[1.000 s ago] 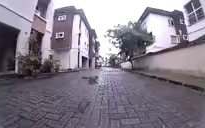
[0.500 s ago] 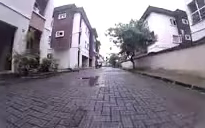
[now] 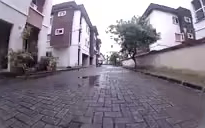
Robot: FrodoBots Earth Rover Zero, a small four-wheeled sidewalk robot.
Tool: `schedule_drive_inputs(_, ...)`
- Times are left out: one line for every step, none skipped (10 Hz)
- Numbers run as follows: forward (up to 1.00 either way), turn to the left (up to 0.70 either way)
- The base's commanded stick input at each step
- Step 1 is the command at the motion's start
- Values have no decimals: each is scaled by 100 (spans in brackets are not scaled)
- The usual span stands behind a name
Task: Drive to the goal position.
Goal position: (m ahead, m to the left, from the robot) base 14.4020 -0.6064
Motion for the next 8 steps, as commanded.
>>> schedule_drive_inputs(70,0)
schedule_drive_inputs(70,-16)
schedule_drive_inputs(70,-35)
schedule_drive_inputs(70,-35)
schedule_drive_inputs(70,-30)
schedule_drive_inputs(70,-19)
schedule_drive_inputs(70,-9)
schedule_drive_inputs(70,0)
